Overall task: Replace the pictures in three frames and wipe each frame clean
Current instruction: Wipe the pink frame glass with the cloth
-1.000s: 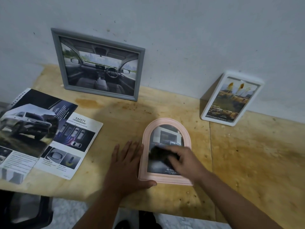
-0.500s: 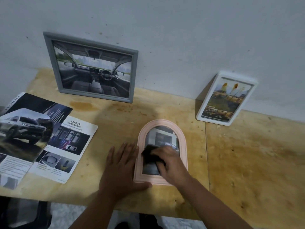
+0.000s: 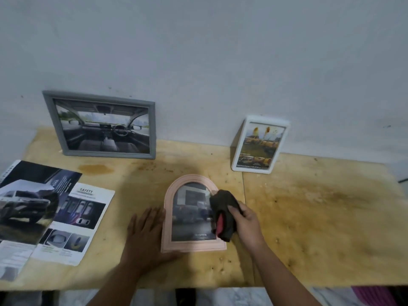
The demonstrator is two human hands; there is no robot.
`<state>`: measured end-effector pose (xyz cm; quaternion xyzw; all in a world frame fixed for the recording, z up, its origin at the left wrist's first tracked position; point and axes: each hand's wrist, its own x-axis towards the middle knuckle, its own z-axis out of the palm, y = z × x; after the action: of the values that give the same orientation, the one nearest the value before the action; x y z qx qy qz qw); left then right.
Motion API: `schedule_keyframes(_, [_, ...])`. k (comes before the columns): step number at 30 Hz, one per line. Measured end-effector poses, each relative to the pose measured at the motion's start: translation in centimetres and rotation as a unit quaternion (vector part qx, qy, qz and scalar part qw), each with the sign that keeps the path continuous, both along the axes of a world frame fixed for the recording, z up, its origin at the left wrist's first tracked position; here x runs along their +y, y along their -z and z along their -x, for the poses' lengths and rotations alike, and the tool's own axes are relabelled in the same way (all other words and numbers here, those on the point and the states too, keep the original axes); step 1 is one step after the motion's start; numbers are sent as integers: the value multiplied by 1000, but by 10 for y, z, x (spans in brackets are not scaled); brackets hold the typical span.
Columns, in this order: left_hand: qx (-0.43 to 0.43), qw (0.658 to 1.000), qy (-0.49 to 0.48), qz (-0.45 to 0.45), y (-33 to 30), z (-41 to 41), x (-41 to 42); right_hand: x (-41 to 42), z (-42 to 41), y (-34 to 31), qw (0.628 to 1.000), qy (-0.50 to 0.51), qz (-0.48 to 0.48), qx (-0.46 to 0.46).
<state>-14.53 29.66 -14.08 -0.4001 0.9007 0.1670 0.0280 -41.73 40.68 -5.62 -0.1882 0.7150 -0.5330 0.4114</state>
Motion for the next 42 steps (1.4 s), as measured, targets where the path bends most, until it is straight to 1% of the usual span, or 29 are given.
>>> schedule_keyframes(2, [-10,1000,10,-11,-1,-1,-3,29,33,-7,994,110,-17,-17])
schedule_keyframes(4, [-34,999,18,-37,-6,-3,-9,53,63,-7,986,160,-51,-15])
schedule_keyframes(5, [-42,998,17,-51,-10,-3,-13,62,75,-2,983,164,-79,-6])
schedule_keyframes(6, [-49,997,17,-62,-13,-2,-16,70,84,5,981,143,-129,26])
schedule_keyframes(7, [-65,994,18,-82,-18,0,-18,78,90,15,973,99,-190,82])
schedule_keyframes(9, [-100,989,16,-112,-29,5,-18,90,97,29,935,5,-301,186])
schedule_keyframes(10, [-110,987,11,-119,-33,8,-17,95,98,33,920,-9,-330,209])
schedule_keyframes(12, [-116,985,-12,-127,-40,13,-15,98,100,35,912,13,-349,215])
schedule_keyframes(13, [-115,985,-21,-128,-44,15,-14,97,97,29,907,40,-360,213])
schedule_keyframes(14, [-116,984,-28,-129,-48,17,-12,93,93,21,900,70,-365,230])
schedule_keyframes(15, [-115,985,-32,-126,-52,19,-11,86,87,11,893,89,-352,265])
schedule_keyframes(16, [-110,985,-39,-124,-54,22,-11,78,80,1,892,96,-319,304])
schedule_keyframes(17, [-102,986,-50,-125,-56,25,-12,69,72,-10,900,87,-276,325])
schedule_keyframes(18, [-92,985,-69,-132,-60,28,-15,58,63,-17,916,63,-239,317])
schedule_keyframes(19, [-78,982,-93,-145,-62,32,-18,46,55,-17,933,29,-217,286])
schedule_keyframes(20, [-59,977,-121,-163,-62,36,-22,33,47,-16,951,-9,-207,228])
schedule_keyframes(21, [-37,971,-147,-184,-61,40,-26,19,41,-15,966,-44,-205,152])
schedule_keyframes(22, [-15,963,-174,-208,-60,44,-29,7,37,-7,972,-66,-209,89])
schedule_keyframes(24, [21,942,-225,-250,-52,49,-33,-15,27,7,964,-107,-240,27])
schedule_keyframes(25, [37,930,-249,-268,-48,50,-33,-23,23,12,958,-130,-255,19])
schedule_keyframes(27, [75,911,-290,-283,-34,54,-33,-32,18,28,950,-162,-263,44])
schedule_keyframes(29, [90,895,-323,-293,-30,59,-30,-34,16,49,944,-182,-266,75])
schedule_keyframes(30, [88,888,-336,-303,-32,62,-28,-31,19,71,941,-189,-268,79])
schedule_keyframes(33, [109,877,-361,-299,-22,63,-27,-25,27,111,940,-198,-260,97])
schedule_keyframes(34, [117,868,-378,-301,-14,61,-27,-26,27,109,942,-195,-257,94])
schedule_keyframes(36, [128,849,-406,-312,5,57,-30,-33,23,79,945,-197,-251,76])
schedule_keyframes(39, [150,832,-421,-328,-38,76,-41,-55,24,27,953,-202,-221,52])
schedule_keyframes(42, [197,830,-403,-332,-82,104,-66,-84,40,-1,969,-180,-156,61])
